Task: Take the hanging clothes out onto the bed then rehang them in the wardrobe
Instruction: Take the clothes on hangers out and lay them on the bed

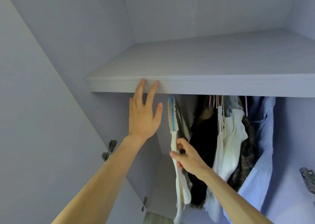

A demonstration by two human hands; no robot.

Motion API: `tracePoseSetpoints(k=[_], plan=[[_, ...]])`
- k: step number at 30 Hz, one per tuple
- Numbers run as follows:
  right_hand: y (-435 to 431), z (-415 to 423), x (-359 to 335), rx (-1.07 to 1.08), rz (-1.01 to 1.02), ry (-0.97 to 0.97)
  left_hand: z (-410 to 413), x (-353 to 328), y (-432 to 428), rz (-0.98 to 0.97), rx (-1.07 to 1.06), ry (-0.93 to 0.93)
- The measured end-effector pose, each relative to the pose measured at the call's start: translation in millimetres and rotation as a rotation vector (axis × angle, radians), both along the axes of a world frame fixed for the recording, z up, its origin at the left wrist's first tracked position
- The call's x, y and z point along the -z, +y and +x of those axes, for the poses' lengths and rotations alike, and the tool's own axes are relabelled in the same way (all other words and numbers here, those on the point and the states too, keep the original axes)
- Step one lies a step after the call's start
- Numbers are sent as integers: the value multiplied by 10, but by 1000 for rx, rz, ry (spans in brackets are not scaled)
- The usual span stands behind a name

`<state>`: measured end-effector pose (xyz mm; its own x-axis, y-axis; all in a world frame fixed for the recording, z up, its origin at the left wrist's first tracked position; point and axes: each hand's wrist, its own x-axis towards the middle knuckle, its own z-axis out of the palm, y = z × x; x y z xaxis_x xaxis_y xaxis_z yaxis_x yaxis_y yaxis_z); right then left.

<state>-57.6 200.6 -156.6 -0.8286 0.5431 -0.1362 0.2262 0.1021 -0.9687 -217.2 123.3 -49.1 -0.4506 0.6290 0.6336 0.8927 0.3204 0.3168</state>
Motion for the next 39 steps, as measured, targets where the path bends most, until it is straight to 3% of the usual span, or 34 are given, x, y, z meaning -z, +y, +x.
tracePoseSetpoints(k=[2,5,7,10,15,20,25,29,34,39], plan=[[-182,128,139,-68,3,-22,138,354,-210,-54,12,-295],[-497,259,332,-184,4,-83,334,799,-494,-289,-5,-935],[-706,302,452,-255,-11,-98,408,1001,-674,-329,-21,-1147],[-970,311,595,-379,-79,-88,488,1197,-1012,-186,-93,-1351],[-1186,165,818,-603,-85,-165,766,1420,-2000,-147,-232,-1382],[-1470,-135,1039,-543,335,37,1501,1537,-3100,-136,-358,-1475],[-2350,-293,1068,-912,669,126,2477,1490,-3908,12,-501,-1510],[-3182,-2,1293,-1303,813,246,3444,1451,-4413,192,-592,-1533],[-4041,996,1129,-1544,676,414,4913,1453,-4839,564,-868,-1492],[-4657,2040,1161,-1779,549,552,6108,1492,-4918,779,-1361,-1347]])
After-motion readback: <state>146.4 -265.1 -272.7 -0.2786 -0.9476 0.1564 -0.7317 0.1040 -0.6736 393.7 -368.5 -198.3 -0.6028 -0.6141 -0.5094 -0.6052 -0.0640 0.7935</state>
